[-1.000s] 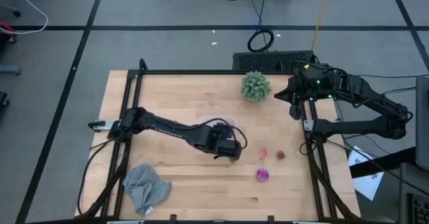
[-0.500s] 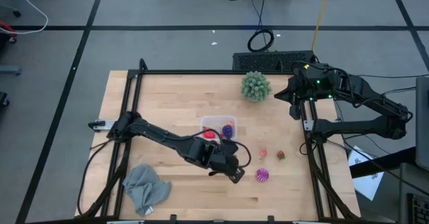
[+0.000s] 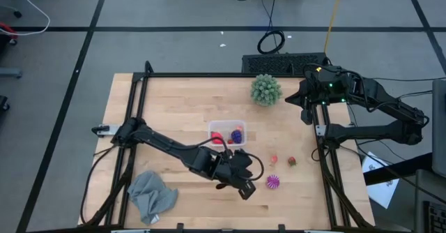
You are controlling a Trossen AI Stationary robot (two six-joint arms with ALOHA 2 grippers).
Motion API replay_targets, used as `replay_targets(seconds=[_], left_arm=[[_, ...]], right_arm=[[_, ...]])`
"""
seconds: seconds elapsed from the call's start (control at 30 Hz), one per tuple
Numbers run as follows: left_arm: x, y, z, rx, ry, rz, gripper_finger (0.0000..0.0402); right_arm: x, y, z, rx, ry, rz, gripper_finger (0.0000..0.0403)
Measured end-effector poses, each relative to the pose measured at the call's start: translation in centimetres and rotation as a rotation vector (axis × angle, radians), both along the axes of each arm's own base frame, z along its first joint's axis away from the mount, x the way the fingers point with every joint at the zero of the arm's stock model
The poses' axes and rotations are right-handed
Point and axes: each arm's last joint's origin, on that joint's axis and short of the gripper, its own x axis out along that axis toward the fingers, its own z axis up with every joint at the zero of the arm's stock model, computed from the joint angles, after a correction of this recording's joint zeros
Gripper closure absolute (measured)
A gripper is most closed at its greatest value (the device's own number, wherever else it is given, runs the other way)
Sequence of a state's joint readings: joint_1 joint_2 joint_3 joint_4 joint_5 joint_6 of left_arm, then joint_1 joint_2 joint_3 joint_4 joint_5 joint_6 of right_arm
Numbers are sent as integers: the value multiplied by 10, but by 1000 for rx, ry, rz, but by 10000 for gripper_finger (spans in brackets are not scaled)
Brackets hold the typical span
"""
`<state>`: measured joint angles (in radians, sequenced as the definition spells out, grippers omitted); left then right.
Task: Pick and placing Produce into tupperware
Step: Put the left red strawberry into the transparent bin
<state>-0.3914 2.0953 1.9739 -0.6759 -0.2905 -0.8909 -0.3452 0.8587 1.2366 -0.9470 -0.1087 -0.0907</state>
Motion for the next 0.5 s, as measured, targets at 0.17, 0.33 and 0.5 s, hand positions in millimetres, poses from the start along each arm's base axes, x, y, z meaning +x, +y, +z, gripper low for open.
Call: replay_targets(seconds=[0.17,0.33,0.5], left_arm=[[-2,-5,0,1,2,-7,364],[-6,-16,-3,42,-11,11,364],[-8,-27,-11,37,4,24,364]], right_arm=[[0,0,0,0,0,0,399],[0,0,0,0,0,0,399],[0,0,0,0,0,0,399]])
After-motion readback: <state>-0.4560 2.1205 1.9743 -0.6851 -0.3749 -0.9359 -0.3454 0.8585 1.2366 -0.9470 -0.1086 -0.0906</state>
